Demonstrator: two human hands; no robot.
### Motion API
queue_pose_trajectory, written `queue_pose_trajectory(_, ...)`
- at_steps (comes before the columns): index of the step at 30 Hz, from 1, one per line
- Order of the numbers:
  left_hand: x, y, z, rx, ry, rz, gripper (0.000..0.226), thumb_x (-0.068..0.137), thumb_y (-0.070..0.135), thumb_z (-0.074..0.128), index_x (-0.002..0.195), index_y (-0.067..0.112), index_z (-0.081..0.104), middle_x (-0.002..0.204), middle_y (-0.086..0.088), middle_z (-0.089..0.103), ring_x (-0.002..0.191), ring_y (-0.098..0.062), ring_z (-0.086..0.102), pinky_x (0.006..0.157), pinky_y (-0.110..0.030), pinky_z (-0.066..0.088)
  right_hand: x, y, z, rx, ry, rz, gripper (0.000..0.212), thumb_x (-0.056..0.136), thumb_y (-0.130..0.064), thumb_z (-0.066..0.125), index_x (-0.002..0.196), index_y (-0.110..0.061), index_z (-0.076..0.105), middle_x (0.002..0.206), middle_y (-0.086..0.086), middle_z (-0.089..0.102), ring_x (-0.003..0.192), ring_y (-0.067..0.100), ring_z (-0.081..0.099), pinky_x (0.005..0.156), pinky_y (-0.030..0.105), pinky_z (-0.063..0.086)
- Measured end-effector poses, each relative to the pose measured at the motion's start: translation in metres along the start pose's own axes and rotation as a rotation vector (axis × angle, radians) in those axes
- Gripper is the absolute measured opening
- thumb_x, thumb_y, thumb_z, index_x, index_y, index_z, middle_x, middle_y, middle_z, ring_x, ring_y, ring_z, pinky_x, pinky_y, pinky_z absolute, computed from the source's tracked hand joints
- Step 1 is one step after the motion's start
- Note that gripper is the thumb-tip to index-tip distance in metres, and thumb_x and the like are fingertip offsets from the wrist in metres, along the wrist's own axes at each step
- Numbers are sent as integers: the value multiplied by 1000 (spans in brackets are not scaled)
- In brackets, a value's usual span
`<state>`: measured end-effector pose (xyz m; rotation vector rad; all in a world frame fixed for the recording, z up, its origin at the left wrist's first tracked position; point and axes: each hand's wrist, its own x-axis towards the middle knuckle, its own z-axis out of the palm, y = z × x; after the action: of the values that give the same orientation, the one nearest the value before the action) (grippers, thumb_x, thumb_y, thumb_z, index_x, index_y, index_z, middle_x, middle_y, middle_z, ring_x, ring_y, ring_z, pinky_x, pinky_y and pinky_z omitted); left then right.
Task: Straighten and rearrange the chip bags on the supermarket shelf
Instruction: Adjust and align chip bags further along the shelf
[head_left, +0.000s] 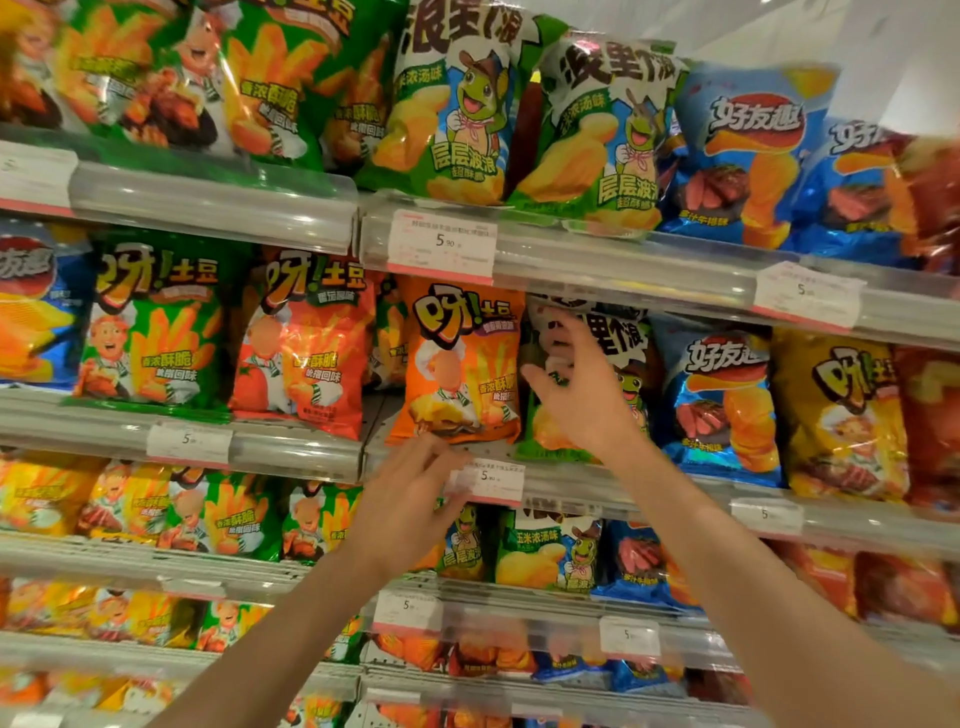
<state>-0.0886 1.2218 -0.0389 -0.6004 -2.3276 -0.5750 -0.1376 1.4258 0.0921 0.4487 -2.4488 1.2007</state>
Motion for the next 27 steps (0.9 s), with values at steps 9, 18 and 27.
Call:
queue_pose_trajectory(9,9,1,5,-9,-21,-60,38,84,36,77,119,27,63,103,9,53,88,-14,60,63,-34,52,-33,68,-74,-147,-110,212,97,79,-40,84,156,-38,24,156,6,32,141,23,38,118,41,35)
queue_pose_trajectory(18,11,-2,0,-37,-44,-60,39,83,37,78,118,27,65,101,10,54,83,-9,58,60,-29,51,-25,69,-43,192,-42,126,110,78,-3,84,160,-29,17,146,-13,44,115,-15,54,87,1,43)
queue_pose_trajectory(27,11,-2,-3,-57,-65,-70,40,83,35,77,121,27,63,99,11,52,81,-7,54,62,-34,55,-19,77,-28,243,-61,135,110,80,-5,82,160,-36,13,147,-3,50,123,5,59,97,12,49)
